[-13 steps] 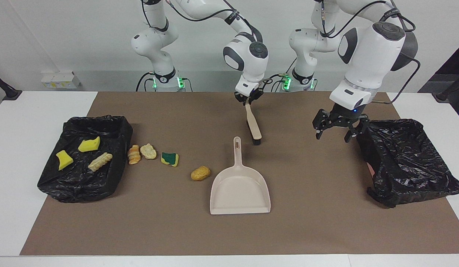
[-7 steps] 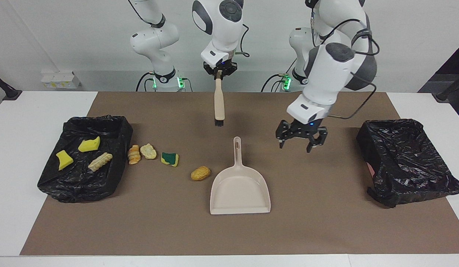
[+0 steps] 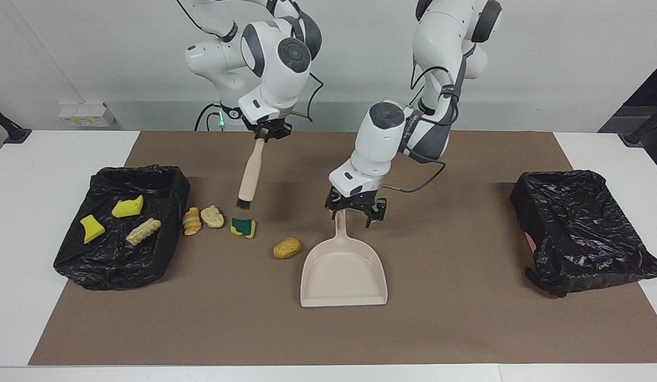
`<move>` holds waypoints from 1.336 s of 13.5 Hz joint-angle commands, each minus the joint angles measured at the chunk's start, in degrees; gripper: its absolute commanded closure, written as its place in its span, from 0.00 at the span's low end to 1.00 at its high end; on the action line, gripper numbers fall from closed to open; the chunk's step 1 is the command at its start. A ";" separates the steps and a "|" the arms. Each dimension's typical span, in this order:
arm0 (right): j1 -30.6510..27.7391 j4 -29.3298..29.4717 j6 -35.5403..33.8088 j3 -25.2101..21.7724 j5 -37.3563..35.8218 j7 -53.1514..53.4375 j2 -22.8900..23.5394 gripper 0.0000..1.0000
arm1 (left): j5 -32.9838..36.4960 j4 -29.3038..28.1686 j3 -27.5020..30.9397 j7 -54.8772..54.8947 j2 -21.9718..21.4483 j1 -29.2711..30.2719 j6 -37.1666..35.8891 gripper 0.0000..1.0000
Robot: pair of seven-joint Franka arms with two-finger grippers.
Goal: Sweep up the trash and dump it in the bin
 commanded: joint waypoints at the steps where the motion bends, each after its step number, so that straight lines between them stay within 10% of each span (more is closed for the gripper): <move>1: -7.18 -3.96 2.26 0.77 -3.40 -7.67 -0.99 1.00 | 0.28 -0.75 0.91 -0.53 1.26 -2.21 0.88 0.00; 9: -17.06 -20.03 20.42 0.77 -7.89 -14.23 -4.34 1.00 | 0.37 -3.39 1.00 -0.53 0.91 -1.86 0.61 0.05; 10: -17.93 -21.27 22.54 0.77 -8.32 -14.13 -4.25 1.00 | 0.37 -3.30 1.09 -0.53 0.82 -1.94 0.26 0.24; 12: -18.47 -21.55 23.71 0.94 -8.33 -14.22 -4.16 1.00 | 0.28 -2.51 1.09 -0.71 0.56 -1.60 -1.41 1.00; 18: -10.56 -14.54 24.51 1.29 3.60 -16.24 -0.04 1.00 | 1.78 -3.04 1.62 19.27 -4.18 3.23 -2.82 1.00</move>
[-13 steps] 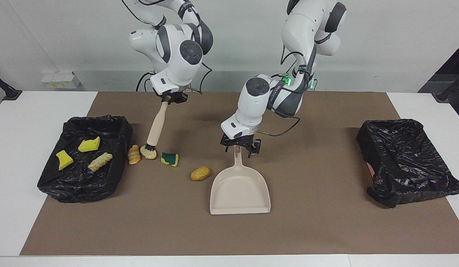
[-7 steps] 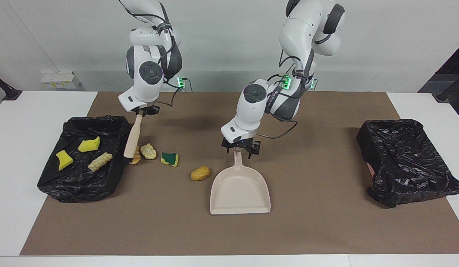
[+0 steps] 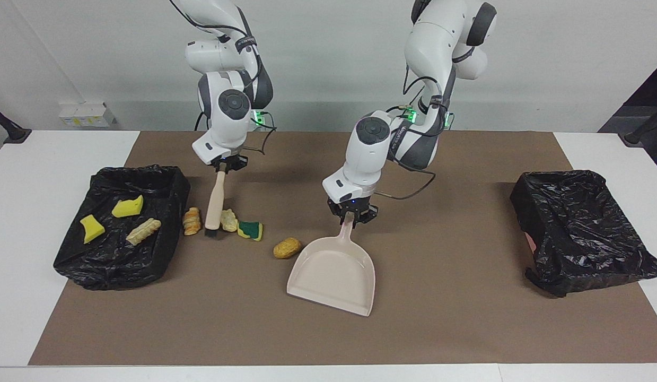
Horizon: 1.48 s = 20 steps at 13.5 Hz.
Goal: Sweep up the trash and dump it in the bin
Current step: 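Move the dustpan toward the trash while the right gripper brings the brush, then sweep the remaining trash toward the dustpan with the right gripper's brush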
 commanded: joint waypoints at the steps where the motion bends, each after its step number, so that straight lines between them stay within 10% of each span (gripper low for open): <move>1: 2.42 6.23 -2.28 0.30 3.79 -1.20 2.95 1.00 | 0.81 -1.53 -0.09 15.02 -4.46 4.33 -2.10 1.00; 8: -2.73 11.63 -18.20 -0.31 -8.06 -0.67 4.11 1.00 | 0.81 -8.27 -0.09 57.31 -10.69 11.38 -8.36 1.00; 12: -4.68 3.99 -18.03 0.04 -7.28 6.86 0.25 1.00 | 0.81 -20.40 -0.18 59.38 -16.14 11.03 2.25 1.00; 20: -3.21 1.59 -6.52 0.22 -3.43 1.64 2.25 1.00 | 0.72 -23.24 -0.26 59.38 -16.33 9.71 4.13 1.00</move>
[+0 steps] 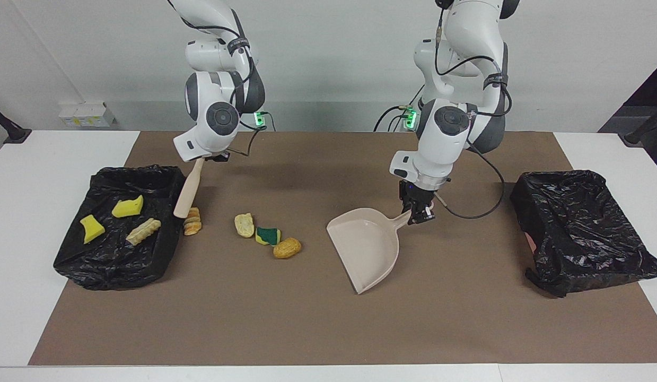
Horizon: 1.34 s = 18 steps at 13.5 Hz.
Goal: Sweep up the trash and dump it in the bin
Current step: 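Sweep the remaining trash toward the dustpan with the right gripper's brush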
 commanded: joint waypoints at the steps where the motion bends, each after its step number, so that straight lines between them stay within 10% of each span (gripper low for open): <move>1: 2.38 2.04 2.05 0.44 6.09 -5.37 1.01 1.00 | 0.63 -2.65 0.52 0.73 -2.23 -1.49 1.62 1.00; 9: 6.87 20.77 -7.70 0.36 17.38 -12.33 6.56 1.00 | 0.72 -2.48 0.52 0.03 -2.14 -2.19 2.59 1.00; 18: 2.29 14.63 5.37 0.35 18.16 -18.32 9.36 1.00 | 0.72 -2.65 0.52 -0.06 -2.14 -2.19 3.30 1.00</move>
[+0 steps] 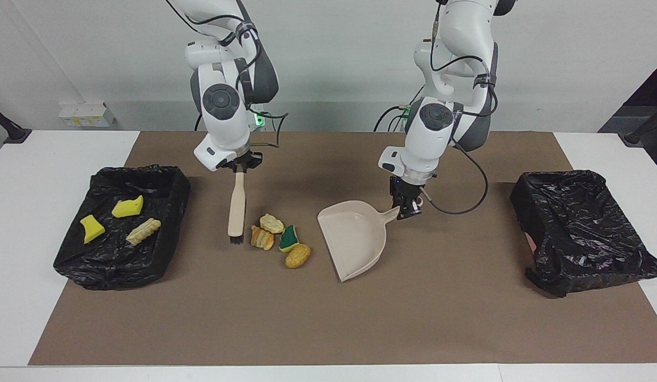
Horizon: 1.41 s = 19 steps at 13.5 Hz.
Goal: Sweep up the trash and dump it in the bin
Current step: 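Sweep the remaining trash toward the dustpan with the right gripper's brush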
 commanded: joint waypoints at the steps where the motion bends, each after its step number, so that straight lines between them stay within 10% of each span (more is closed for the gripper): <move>1: 0.56 -0.65 4.22 0.56 1.48 -0.52 2.19 1.00 | 0.72 -2.39 0.56 -0.59 -1.90 -0.72 1.79 1.00; 8: 7.14 6.28 7.92 0.65 5.35 9.67 10.55 1.00 | 0.72 -2.21 0.56 -1.56 -1.81 -0.72 1.88 1.00; 19: 13.67 9.80 5.74 2.32 15.81 -2.27 9.77 1.00 | 0.63 -2.48 0.56 -1.74 -1.99 -0.19 1.79 1.00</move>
